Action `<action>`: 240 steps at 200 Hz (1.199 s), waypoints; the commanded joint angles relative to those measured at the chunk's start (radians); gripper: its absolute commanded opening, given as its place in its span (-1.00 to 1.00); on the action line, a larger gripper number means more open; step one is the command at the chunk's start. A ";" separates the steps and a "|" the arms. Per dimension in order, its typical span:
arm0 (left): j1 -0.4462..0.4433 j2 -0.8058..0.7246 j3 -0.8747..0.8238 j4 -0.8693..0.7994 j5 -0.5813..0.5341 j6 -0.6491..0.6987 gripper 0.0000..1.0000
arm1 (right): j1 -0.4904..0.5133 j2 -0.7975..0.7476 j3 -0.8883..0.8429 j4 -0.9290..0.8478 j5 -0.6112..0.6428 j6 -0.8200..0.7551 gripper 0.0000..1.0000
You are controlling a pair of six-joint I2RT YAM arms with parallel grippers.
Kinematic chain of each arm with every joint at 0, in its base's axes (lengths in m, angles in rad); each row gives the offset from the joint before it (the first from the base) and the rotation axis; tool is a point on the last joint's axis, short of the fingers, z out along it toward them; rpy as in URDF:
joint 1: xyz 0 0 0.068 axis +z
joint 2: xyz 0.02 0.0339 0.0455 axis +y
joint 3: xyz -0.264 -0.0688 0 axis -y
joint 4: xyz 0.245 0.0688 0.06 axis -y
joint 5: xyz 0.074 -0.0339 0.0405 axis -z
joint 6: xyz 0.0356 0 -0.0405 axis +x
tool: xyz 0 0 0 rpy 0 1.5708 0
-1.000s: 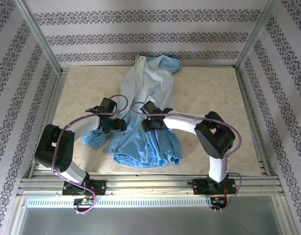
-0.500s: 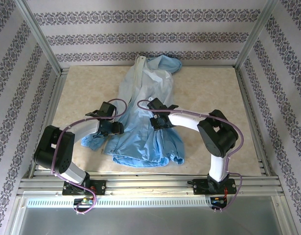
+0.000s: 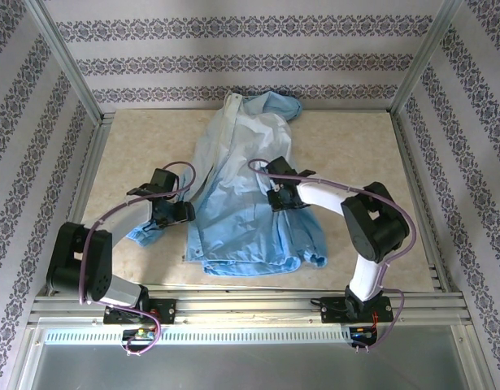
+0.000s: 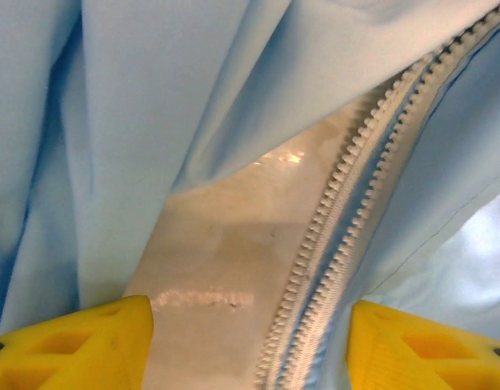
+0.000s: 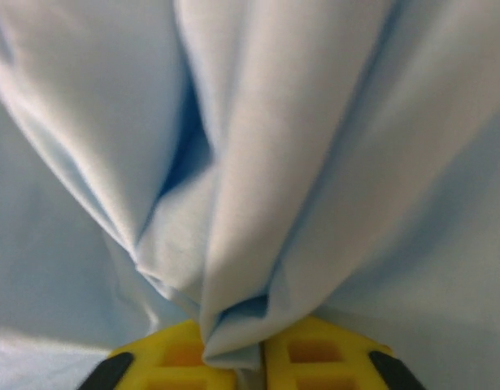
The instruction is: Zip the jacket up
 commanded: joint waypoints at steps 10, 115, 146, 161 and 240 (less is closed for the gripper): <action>0.014 -0.023 0.035 -0.059 0.003 0.022 0.24 | -0.033 -0.082 -0.005 -0.044 0.001 0.000 -0.49; 0.019 0.089 0.067 0.018 0.075 -0.002 0.24 | 0.326 0.041 0.229 -0.083 -0.085 0.163 0.40; 0.039 0.093 0.027 0.062 0.108 -0.032 0.24 | 0.413 0.167 0.350 -0.075 -0.131 0.200 0.46; 0.052 0.088 0.020 0.066 0.118 -0.031 0.23 | 0.434 0.216 0.393 -0.075 -0.140 0.204 0.47; 0.099 0.049 -0.009 0.057 0.142 -0.011 0.22 | 0.439 0.292 0.450 -0.073 -0.165 0.200 -0.33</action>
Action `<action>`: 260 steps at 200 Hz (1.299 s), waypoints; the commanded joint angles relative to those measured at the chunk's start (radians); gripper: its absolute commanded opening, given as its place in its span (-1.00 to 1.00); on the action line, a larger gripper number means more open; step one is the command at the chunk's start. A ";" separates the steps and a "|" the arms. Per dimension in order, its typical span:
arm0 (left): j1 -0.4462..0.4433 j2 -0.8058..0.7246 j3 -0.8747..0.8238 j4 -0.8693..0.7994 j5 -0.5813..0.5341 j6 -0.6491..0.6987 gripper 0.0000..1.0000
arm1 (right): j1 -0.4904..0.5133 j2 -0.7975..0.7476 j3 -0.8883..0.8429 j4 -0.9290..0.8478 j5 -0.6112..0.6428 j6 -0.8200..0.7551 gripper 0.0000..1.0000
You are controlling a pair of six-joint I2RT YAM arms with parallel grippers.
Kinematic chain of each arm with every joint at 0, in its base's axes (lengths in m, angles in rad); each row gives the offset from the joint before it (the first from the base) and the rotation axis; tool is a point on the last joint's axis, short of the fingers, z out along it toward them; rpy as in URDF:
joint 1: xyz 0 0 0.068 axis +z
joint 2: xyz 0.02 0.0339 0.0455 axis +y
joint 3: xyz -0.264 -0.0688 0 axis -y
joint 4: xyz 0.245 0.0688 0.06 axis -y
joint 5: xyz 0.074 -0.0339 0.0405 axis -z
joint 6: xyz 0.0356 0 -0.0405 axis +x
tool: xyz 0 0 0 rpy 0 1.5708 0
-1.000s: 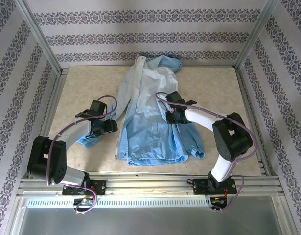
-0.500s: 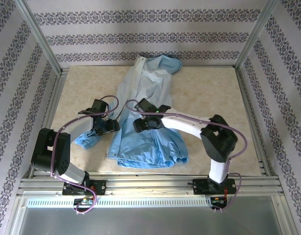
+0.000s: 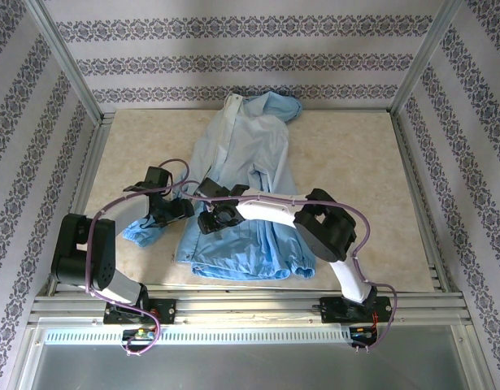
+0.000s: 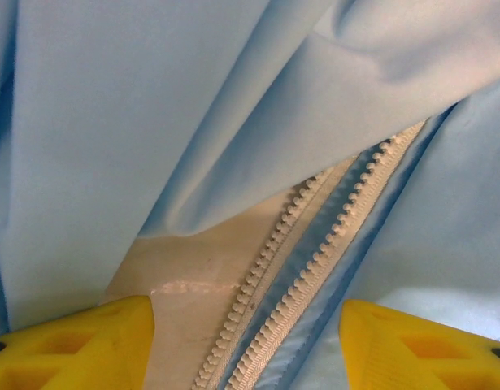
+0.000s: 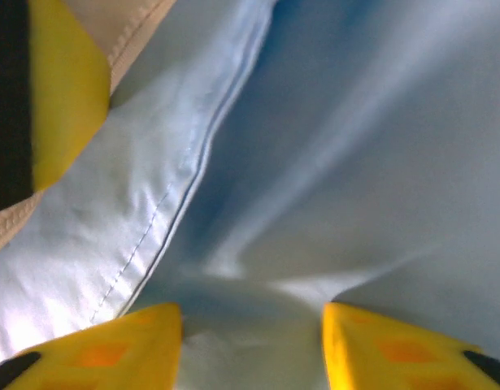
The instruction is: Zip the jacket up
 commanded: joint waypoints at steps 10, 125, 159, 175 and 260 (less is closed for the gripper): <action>0.016 -0.028 -0.016 0.008 0.013 0.003 0.23 | -0.007 -0.009 0.022 -0.011 0.005 -0.015 -0.50; 0.089 -0.130 -0.034 -0.006 0.022 -0.029 0.16 | -0.004 -0.063 0.039 -0.008 -0.028 0.024 0.18; 0.113 -0.157 -0.040 -0.017 0.046 -0.014 0.15 | -0.002 0.020 0.090 0.017 -0.064 0.081 0.38; 0.118 -0.173 -0.049 -0.019 0.057 -0.007 0.15 | -0.002 0.061 0.129 0.021 -0.088 0.090 0.40; 0.120 -0.210 -0.099 -0.002 0.091 -0.003 0.14 | -0.015 0.121 0.246 -0.032 -0.101 -0.012 -0.78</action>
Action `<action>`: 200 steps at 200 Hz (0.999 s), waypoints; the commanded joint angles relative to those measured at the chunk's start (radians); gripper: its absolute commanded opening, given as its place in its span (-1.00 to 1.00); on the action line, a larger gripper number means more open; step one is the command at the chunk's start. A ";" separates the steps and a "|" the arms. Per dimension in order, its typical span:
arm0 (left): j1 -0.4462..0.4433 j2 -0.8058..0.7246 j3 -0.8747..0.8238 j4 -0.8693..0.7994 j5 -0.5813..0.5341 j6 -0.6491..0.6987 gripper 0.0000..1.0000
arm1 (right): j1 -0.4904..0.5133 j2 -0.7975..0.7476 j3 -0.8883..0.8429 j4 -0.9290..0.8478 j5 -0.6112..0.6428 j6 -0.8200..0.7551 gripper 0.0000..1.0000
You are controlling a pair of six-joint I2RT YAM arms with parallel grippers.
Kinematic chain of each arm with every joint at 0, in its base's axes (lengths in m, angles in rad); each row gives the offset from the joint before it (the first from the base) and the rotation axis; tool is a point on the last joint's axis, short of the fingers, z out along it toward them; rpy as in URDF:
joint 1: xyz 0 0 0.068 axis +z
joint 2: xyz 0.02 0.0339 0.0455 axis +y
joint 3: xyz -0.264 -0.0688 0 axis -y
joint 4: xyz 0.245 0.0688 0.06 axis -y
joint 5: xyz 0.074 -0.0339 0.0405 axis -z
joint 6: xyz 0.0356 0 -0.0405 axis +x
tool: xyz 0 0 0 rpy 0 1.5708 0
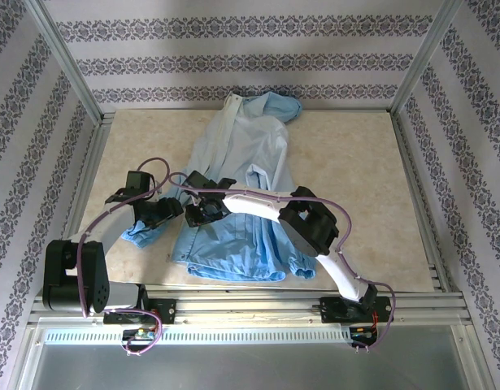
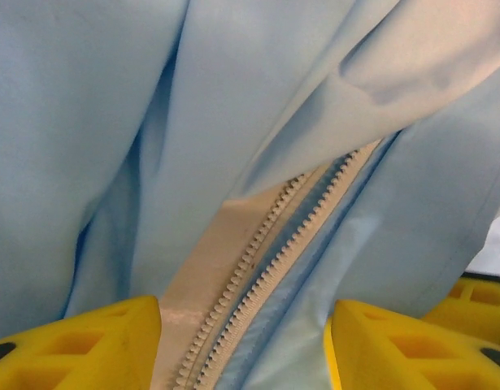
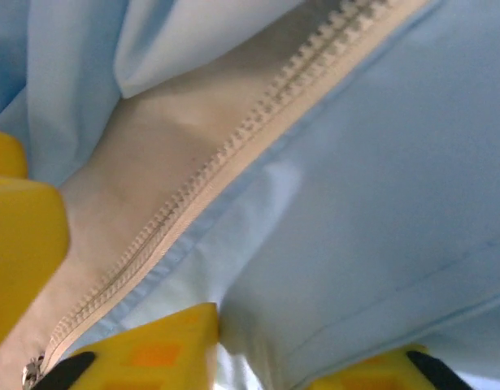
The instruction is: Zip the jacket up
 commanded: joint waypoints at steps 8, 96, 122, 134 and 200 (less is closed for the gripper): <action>0.002 -0.047 -0.021 -0.001 0.021 0.013 0.14 | -0.023 -0.075 -0.024 -0.010 0.015 -0.076 -0.89; -0.066 -0.052 -0.039 0.046 0.104 -0.009 0.07 | -0.289 -0.620 -0.470 -0.012 0.066 -0.182 -1.00; -0.152 -0.011 -0.021 0.070 0.079 -0.030 0.11 | -0.339 -0.722 -0.526 -0.045 0.072 -0.209 -1.00; -0.182 0.024 -0.008 0.066 0.046 -0.045 0.15 | -0.358 -0.743 -0.535 -0.069 0.074 -0.223 -1.00; -0.292 0.090 0.030 0.006 -0.259 -0.099 0.27 | -0.401 -0.801 -0.495 -0.225 0.138 -0.327 -1.00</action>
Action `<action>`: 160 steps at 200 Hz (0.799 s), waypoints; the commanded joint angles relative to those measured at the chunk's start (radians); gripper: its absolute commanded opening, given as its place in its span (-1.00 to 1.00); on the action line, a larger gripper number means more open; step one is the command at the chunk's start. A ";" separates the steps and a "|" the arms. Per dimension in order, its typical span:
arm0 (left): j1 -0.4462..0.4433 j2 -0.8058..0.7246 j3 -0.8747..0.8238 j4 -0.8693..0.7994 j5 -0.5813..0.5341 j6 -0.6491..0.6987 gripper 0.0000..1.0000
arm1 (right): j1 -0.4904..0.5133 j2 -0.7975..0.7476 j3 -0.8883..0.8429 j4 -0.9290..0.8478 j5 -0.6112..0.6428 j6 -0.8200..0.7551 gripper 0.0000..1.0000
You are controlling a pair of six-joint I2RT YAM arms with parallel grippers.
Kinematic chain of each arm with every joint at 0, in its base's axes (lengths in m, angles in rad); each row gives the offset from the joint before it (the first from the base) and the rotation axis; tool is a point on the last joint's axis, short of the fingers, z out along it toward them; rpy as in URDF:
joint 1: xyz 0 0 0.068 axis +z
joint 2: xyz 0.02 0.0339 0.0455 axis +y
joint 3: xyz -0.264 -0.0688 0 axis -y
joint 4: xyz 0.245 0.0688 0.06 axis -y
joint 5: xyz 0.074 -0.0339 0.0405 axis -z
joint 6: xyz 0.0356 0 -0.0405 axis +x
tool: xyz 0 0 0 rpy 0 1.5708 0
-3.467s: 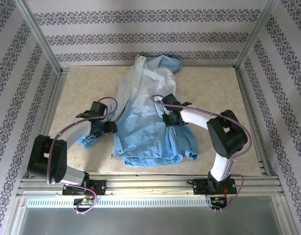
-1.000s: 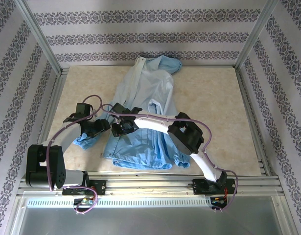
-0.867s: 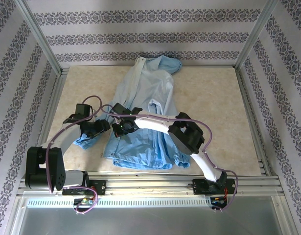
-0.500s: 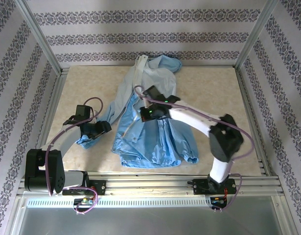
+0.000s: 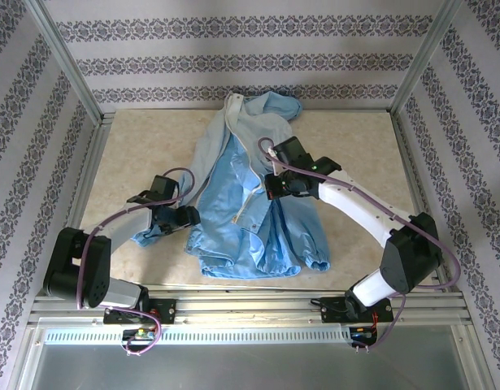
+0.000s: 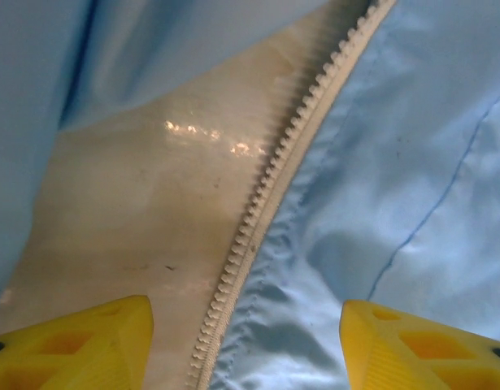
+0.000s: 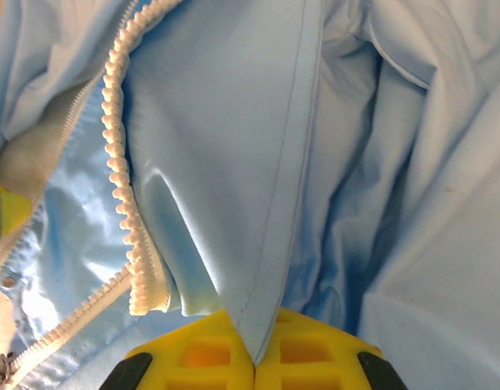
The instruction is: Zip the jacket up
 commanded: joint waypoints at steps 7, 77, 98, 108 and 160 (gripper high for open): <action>-0.073 0.033 0.039 -0.035 -0.170 -0.041 0.28 | -0.017 -0.055 0.040 -0.108 0.067 -0.078 -1.00; -0.188 0.171 0.053 -0.041 -0.291 -0.065 -0.26 | 0.048 0.068 0.078 -0.074 -0.210 -0.125 -0.36; -0.175 0.117 0.048 -0.050 -0.308 -0.052 -0.76 | 0.066 0.105 0.076 -0.064 -0.247 -0.124 0.09; -0.162 0.085 0.049 -0.060 -0.311 -0.042 -0.83 | 0.064 0.111 0.065 -0.061 -0.209 -0.108 0.19; -0.104 -0.082 0.117 -0.171 -0.336 0.031 -1.00 | 0.095 0.230 0.042 -0.081 0.062 -0.001 0.41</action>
